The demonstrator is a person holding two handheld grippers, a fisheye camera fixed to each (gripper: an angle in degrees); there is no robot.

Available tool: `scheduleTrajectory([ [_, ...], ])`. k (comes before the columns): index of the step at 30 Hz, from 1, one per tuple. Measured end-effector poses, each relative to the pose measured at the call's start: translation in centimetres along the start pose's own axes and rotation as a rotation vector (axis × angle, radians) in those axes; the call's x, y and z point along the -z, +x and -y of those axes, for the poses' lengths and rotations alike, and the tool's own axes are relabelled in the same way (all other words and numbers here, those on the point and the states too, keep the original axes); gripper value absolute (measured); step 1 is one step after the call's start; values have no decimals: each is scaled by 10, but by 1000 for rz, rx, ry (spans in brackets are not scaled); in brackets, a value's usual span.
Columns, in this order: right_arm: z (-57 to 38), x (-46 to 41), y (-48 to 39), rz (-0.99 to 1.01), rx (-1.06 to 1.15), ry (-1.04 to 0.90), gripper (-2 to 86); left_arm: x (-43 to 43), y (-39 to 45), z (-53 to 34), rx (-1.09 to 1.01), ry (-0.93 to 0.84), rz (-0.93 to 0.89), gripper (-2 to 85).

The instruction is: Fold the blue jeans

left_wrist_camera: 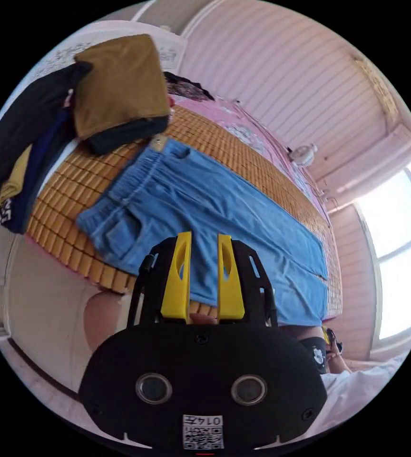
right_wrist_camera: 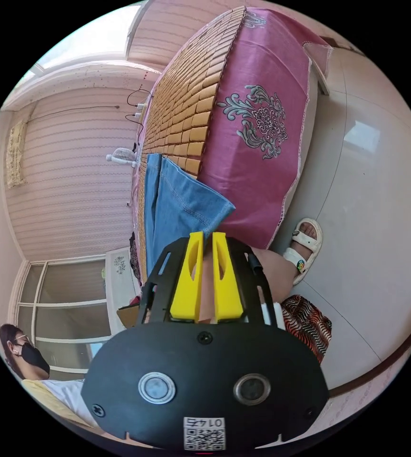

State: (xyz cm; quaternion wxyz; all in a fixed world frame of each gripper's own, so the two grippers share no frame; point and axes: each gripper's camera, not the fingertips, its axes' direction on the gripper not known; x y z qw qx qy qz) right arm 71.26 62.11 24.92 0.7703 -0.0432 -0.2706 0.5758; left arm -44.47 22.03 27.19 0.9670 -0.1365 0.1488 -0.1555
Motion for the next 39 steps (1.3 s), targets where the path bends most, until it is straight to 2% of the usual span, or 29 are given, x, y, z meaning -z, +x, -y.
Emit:
scheduleTrajectory([
  [2,1,2,-5,29,-2,14,18,27,-61,1,124,30,132,85],
  [5,0,6,-23,-13,39,34,10,35,-124,-4,319,45,131,78],
  [7,-3,6,-39,-40,79,31,8,31,-146,-4,376,27,133,69],
  [13,-14,7,-76,-109,152,48,5,14,-171,13,391,2,69,84],
  [17,-20,3,-94,-161,185,35,4,-4,-178,30,400,-143,127,80],
  [21,-27,4,-112,-154,209,64,3,3,-182,39,332,-149,186,41],
  [26,-35,2,-140,-252,321,50,2,54,-221,24,344,-71,54,11],
  [33,-56,11,-146,-282,321,77,2,104,-235,-22,290,-58,58,6],
  [39,-58,3,-199,-293,477,127,2,139,-225,-31,235,35,7,5],
])
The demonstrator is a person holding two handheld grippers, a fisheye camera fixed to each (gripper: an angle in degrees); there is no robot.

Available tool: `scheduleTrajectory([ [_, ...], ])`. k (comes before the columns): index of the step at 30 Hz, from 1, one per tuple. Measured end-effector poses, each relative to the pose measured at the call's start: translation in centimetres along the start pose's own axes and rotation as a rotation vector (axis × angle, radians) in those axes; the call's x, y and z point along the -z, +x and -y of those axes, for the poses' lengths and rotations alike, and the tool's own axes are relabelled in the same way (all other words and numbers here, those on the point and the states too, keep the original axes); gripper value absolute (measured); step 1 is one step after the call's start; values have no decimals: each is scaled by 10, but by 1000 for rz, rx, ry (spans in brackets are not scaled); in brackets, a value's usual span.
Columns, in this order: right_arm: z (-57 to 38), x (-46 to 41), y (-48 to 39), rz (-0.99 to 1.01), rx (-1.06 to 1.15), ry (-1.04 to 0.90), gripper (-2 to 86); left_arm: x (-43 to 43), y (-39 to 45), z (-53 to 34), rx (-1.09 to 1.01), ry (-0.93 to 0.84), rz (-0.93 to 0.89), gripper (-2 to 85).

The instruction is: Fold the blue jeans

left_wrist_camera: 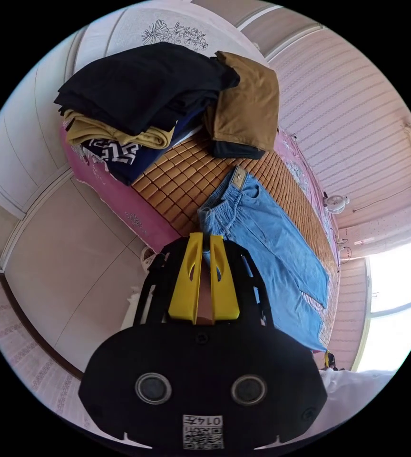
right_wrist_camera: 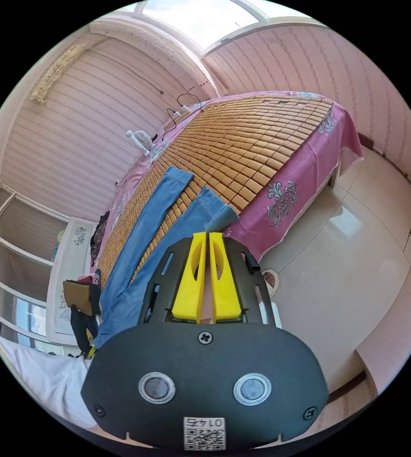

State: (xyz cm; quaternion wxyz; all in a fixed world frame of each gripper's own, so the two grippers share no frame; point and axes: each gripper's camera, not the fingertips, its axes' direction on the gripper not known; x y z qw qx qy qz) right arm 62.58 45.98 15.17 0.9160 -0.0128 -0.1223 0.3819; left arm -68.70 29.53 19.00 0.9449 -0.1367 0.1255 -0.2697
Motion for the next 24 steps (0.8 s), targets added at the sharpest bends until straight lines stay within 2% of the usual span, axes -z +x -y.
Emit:
scheduleTrajectory([
  [5,65,-24,-70,30,164,50,4,20,30,29,-64,100,-83,5],
  [12,195,-137,-195,2,321,-52,8,-19,91,103,-158,117,-92,10],
  [14,225,-179,-216,-8,298,-89,12,-53,112,131,-140,120,-72,18],
  [18,261,-266,-231,128,66,-135,43,-119,130,158,-74,37,-14,44],
  [21,255,-290,-239,46,95,-131,89,-156,126,161,4,-48,42,67],
  [24,240,-295,-242,-159,253,-140,120,-148,129,156,27,31,19,73],
])
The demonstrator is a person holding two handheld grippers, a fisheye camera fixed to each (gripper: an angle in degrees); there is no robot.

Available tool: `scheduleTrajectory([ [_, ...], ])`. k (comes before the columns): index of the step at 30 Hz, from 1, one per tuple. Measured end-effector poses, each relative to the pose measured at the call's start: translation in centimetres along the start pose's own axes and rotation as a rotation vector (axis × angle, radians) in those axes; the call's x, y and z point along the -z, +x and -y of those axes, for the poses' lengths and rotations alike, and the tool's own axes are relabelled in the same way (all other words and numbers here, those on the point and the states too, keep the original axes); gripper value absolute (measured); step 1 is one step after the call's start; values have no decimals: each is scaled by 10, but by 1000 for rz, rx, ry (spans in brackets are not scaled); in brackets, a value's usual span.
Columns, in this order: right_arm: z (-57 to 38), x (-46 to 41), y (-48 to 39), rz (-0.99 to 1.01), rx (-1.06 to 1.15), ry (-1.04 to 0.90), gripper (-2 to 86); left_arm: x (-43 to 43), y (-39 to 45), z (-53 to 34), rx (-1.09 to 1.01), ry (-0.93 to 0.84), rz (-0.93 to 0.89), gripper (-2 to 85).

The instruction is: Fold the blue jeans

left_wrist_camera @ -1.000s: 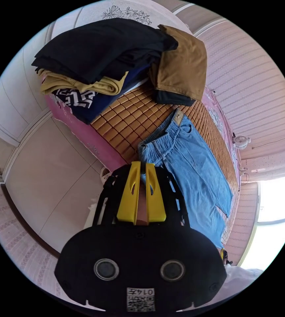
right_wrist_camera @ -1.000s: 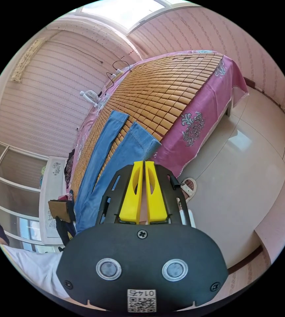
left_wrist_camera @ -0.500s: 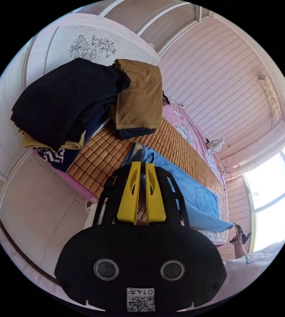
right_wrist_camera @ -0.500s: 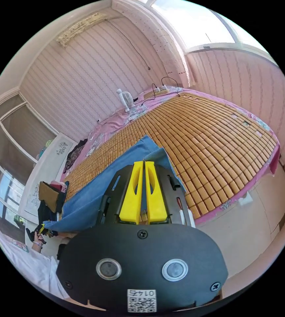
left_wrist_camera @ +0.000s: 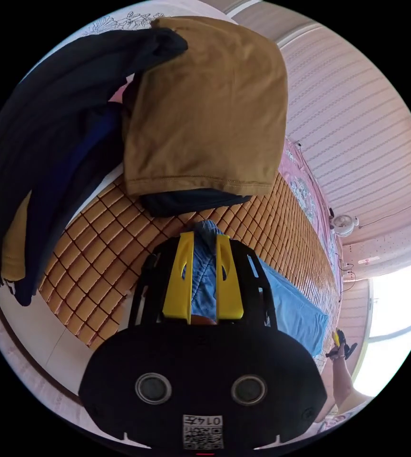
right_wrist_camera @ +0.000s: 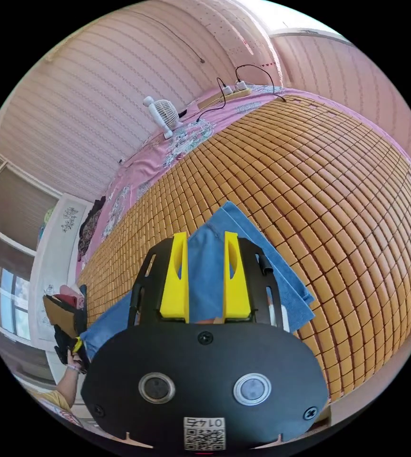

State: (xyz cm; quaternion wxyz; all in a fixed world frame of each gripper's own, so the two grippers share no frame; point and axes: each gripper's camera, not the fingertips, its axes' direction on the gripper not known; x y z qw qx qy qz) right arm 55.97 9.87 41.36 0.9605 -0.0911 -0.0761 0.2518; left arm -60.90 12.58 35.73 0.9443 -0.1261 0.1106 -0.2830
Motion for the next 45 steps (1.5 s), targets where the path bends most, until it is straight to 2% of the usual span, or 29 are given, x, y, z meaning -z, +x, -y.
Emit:
scheduleTrajectory([
  [3,-17,-8,1,-253,105,-63,138,22,15,-9,-24,117,80,58],
  [5,-27,-14,6,-325,116,-105,142,29,33,-21,-95,144,75,48],
  [9,-32,-12,10,-254,56,-100,129,-3,70,-45,-232,-60,18,35],
  [12,-27,-10,6,-255,71,-135,102,-41,115,-73,-416,-203,168,20],
  [14,-26,-6,3,-261,82,-152,73,-72,147,-91,-539,-279,384,-1],
  [16,-32,-1,2,-269,114,-197,31,-84,166,-97,-592,-300,452,-5],
  [20,-58,15,4,-278,200,-236,11,-98,196,-112,-756,-365,567,-7],
  [25,-128,77,38,-168,146,-251,7,-94,196,-122,-758,-467,610,-8],
  [30,-185,120,75,-90,54,-247,15,-66,188,-128,-608,-459,480,-9],
  [33,-192,139,82,-101,19,-133,29,-34,211,-142,-611,-340,431,-10],
  [35,-185,142,73,-86,72,-70,42,-11,245,-156,-684,-240,401,-10],
  [39,-146,109,38,-27,213,-59,76,-16,319,-187,-921,-200,317,-8],
  [43,-113,64,22,-119,253,-88,97,-74,400,-209,-977,-301,58,-5],
  [45,-107,48,28,-145,225,-133,101,-100,440,-228,-1042,-307,11,-1],
])
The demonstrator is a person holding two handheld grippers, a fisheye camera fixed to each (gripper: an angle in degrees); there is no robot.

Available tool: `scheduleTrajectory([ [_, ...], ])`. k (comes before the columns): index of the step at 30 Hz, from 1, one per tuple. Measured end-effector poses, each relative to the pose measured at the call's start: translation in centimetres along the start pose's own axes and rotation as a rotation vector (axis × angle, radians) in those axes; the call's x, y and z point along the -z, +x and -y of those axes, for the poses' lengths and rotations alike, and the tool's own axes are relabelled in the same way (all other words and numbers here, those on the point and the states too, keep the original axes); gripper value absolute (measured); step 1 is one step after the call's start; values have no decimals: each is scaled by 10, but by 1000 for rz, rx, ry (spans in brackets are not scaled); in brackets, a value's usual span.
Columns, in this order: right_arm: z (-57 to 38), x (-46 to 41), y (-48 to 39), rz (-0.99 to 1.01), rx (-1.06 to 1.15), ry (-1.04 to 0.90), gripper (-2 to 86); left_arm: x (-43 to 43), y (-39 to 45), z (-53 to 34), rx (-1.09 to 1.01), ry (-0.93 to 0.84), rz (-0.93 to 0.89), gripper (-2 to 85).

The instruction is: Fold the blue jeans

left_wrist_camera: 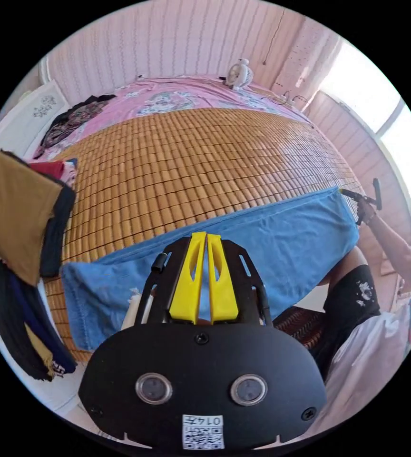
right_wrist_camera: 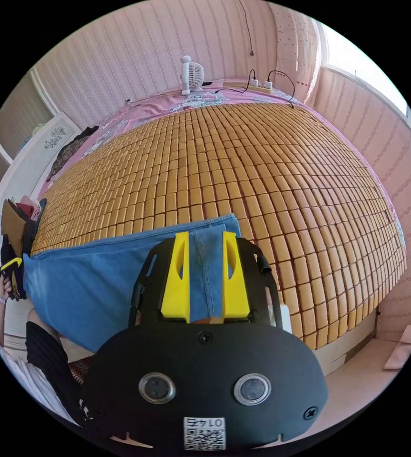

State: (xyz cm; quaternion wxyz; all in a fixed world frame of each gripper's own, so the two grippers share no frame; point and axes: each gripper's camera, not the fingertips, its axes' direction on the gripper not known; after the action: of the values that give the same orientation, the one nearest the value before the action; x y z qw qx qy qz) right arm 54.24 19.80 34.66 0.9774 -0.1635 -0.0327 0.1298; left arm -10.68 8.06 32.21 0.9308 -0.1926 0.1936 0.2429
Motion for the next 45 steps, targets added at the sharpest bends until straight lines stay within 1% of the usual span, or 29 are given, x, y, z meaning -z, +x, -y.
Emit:
scheduleTrajectory([
  [2,-3,-1,2,5,15,19,93,-31,62,36,-187,-7,40,11],
  [3,-7,1,2,17,17,19,83,-39,77,43,-231,-19,45,17],
  [5,-16,7,1,40,49,20,64,-74,133,64,-381,-104,16,76],
  [7,-35,20,0,23,85,58,47,-97,168,70,-490,-153,-31,89],
  [8,-40,24,1,21,88,66,45,-111,187,73,-543,-191,-20,90],
  [11,-61,46,10,47,71,118,40,-127,219,79,-614,-224,62,81],
  [14,-76,65,22,95,42,170,39,-129,232,78,-645,-231,71,60],
  [19,-99,89,35,139,-6,235,37,-129,248,72,-676,-201,108,0],
  [23,-114,99,45,155,-26,260,32,-125,253,70,-657,-167,122,-6],
  [27,-125,109,56,176,-51,275,27,-118,250,72,-640,-143,89,-6],
  [30,-132,141,55,198,-35,345,24,-97,247,75,-640,-94,60,-7],
  [33,-126,183,48,149,48,401,24,-68,244,75,-691,-8,47,-7],
  [35,-108,188,50,108,70,365,25,-67,240,85,-692,32,64,-7],
  [36,-92,177,55,92,64,309,27,-72,238,90,-670,21,58,-7],
  [38,-71,145,67,101,24,236,32,-115,229,112,-556,-117,-3,-7],
  [40,-61,98,86,160,-68,123,44,-149,218,116,-465,-198,-16,-6],
  [41,-61,92,90,161,-86,97,47,-151,212,115,-444,-159,-61,-6],
  [43,-83,99,101,152,-102,122,58,-141,201,116,-379,-125,-49,-6],
  [45,-106,111,110,130,-101,125,63,-122,196,110,-386,-56,-26,-7],
])
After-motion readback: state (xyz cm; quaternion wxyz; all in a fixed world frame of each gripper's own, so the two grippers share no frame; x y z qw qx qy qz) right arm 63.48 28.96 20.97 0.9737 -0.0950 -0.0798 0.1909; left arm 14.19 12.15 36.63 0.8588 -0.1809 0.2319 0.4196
